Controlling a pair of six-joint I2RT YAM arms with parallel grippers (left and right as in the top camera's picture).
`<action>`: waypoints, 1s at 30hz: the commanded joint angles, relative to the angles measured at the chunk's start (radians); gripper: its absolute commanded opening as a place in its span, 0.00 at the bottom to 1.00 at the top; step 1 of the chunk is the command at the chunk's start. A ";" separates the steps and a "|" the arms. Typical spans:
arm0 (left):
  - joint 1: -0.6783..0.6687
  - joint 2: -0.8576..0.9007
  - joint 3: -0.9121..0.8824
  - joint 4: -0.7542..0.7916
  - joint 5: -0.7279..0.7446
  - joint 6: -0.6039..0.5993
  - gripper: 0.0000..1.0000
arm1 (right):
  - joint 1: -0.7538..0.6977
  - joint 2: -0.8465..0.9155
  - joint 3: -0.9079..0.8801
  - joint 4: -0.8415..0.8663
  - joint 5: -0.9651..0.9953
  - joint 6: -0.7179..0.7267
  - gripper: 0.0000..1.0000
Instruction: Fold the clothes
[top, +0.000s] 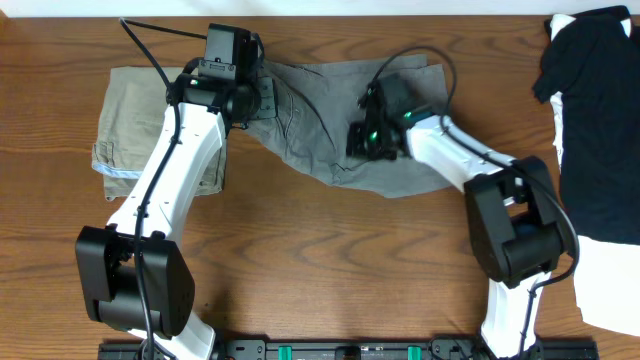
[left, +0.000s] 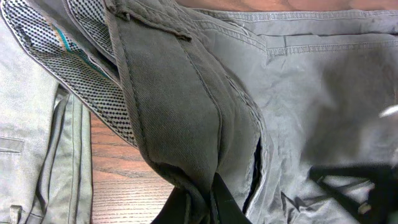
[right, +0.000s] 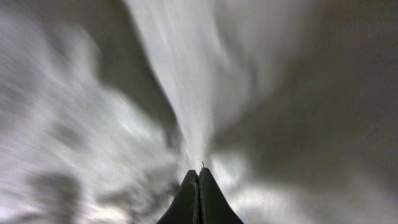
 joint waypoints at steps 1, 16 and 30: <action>-0.008 -0.032 0.042 -0.002 0.000 0.006 0.06 | -0.042 -0.049 0.036 0.039 -0.048 -0.027 0.01; -0.025 -0.112 0.047 -0.001 0.000 0.006 0.06 | 0.039 0.083 0.035 0.250 0.029 0.025 0.01; -0.030 -0.127 0.047 -0.013 -0.001 0.006 0.06 | 0.028 0.149 0.071 0.329 -0.048 0.017 0.01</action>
